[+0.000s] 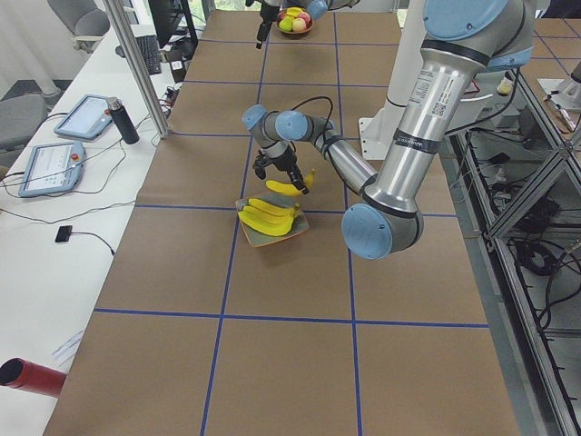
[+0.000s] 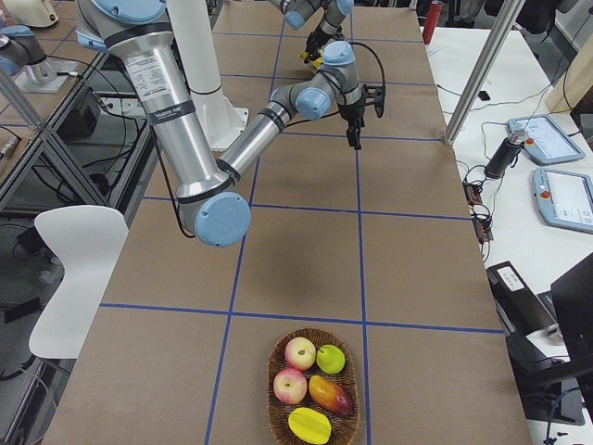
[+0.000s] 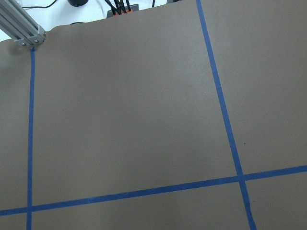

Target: Transfer all bananas from basket to plate

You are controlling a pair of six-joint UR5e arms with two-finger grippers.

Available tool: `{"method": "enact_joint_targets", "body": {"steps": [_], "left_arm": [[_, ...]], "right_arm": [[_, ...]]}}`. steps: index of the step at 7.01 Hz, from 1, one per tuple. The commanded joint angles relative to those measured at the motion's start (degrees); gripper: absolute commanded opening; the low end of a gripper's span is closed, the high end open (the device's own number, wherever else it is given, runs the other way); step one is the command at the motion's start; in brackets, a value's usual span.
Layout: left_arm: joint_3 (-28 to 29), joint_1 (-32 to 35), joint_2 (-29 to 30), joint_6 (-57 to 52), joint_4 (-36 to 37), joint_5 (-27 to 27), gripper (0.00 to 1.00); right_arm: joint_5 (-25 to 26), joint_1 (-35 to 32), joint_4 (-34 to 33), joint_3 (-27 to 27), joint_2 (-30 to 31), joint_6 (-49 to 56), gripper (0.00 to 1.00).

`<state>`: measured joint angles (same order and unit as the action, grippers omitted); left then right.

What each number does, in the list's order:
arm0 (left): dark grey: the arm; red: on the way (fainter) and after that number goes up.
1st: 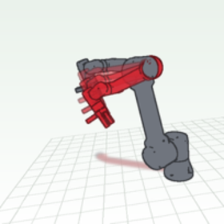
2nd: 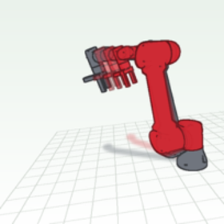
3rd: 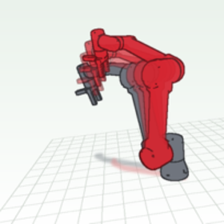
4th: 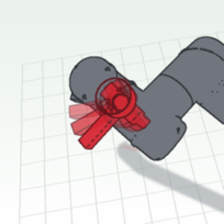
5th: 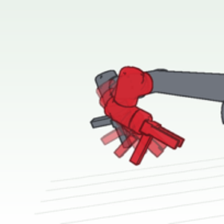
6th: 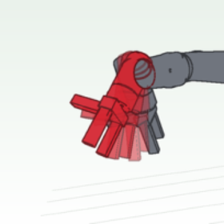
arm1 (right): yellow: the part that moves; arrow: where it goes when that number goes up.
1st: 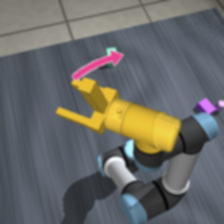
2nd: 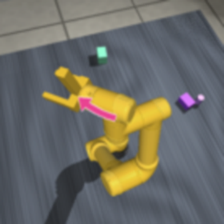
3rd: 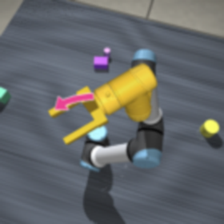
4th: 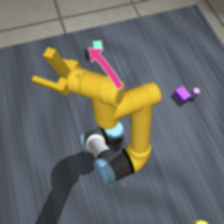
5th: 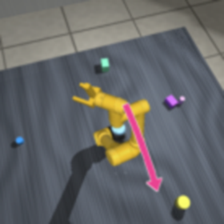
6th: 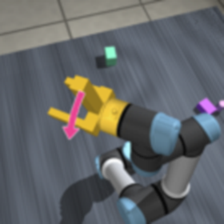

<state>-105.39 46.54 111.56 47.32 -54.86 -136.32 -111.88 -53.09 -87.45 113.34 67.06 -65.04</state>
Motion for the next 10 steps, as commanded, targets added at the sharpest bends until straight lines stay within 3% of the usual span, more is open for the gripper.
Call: {"method": "enact_joint_targets", "body": {"steps": [1, 6, 7, 10], "left_arm": [[0.79, 0.04, -0.2, -0.03, 0.02, 0.0, 0.0], [1.33, 4.95, 0.24, -0.12, 0.1, -1.05, 0.0], [1.41, 4.96, 0.15, -0.03, 0.11, -3.49, 0.0], [2.02, 4.79, 0.24, 0.23, -0.24, -3.78, 0.0]], "right_arm": [[0.0, 0.0, 0.0, 0.04, 0.0, -0.09, 1.0], [0.88, 0.62, 0.0, 0.39, 0.18, -0.35, 1.0], [1.4, 0.7, 0.0, 0.3, 0.18, -0.35, 1.0], [2.37, 1.58, 0.0, 0.22, 0.26, -0.35, 1.0]]}}
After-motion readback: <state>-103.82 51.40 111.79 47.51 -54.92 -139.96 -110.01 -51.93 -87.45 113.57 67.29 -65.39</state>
